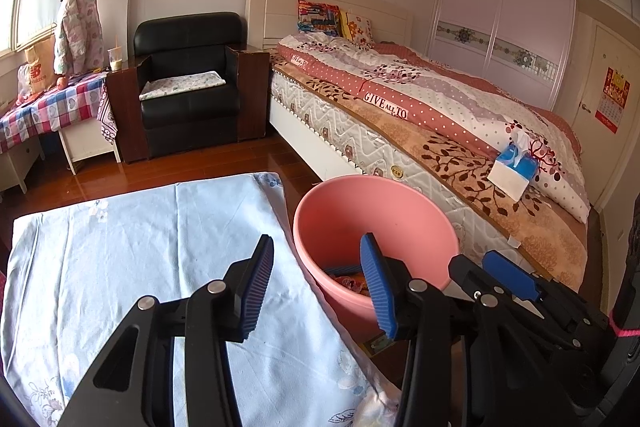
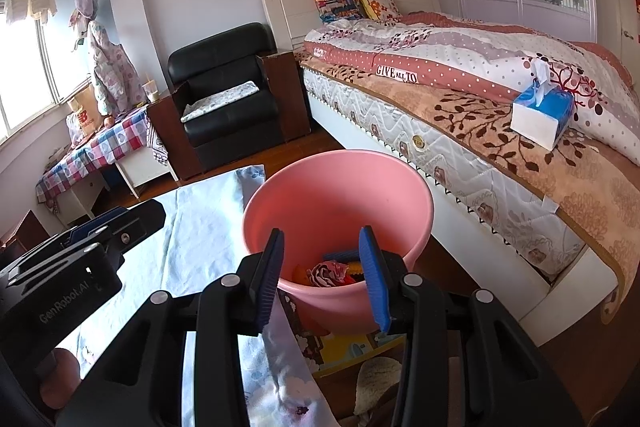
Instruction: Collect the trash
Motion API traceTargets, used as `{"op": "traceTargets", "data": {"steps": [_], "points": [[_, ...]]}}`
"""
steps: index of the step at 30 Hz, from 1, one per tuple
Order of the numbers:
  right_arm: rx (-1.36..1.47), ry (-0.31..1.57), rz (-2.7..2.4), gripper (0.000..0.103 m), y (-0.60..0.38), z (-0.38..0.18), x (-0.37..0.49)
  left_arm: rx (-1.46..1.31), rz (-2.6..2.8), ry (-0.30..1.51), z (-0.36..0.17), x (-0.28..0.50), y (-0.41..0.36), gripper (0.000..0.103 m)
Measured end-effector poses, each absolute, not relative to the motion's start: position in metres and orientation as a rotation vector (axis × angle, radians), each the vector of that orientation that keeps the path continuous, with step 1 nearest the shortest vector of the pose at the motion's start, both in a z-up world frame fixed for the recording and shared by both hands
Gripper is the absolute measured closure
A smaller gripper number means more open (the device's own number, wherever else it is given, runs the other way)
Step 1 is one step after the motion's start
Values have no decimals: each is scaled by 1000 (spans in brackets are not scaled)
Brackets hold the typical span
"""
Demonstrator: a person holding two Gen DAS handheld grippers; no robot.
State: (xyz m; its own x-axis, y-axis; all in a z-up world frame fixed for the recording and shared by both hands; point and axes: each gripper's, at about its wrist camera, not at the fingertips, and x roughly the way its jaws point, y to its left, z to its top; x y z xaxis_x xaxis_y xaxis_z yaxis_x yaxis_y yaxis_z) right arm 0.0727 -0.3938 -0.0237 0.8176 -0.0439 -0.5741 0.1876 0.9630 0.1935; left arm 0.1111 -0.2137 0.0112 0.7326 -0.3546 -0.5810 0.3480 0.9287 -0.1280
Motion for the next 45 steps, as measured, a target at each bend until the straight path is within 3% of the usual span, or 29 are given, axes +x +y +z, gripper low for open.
{"op": "traceTargets", "data": {"steps": [45], "points": [[247,604,-131,63,-394,-30,70,1,-392,645,6,105,-220,58]]}}
